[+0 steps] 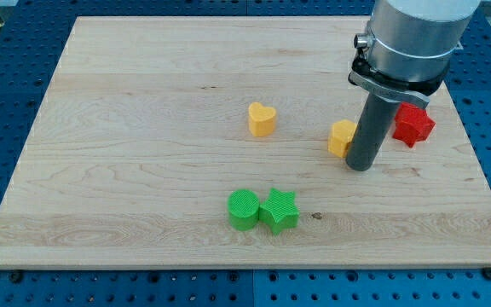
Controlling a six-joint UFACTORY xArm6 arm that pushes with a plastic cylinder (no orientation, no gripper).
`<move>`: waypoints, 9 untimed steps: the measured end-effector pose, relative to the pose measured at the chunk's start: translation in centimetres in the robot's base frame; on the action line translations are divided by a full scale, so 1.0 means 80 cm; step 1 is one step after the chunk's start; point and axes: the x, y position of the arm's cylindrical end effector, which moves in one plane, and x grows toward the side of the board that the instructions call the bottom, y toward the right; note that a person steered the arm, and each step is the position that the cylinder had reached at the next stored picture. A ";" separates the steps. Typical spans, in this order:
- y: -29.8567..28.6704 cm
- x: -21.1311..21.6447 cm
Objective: Slide yellow hexagon to the right side of the yellow heart
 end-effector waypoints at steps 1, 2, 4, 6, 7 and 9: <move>0.000 0.001; -0.002 0.000; 0.040 0.009; 0.042 -0.032; 0.004 -0.033; -0.014 -0.018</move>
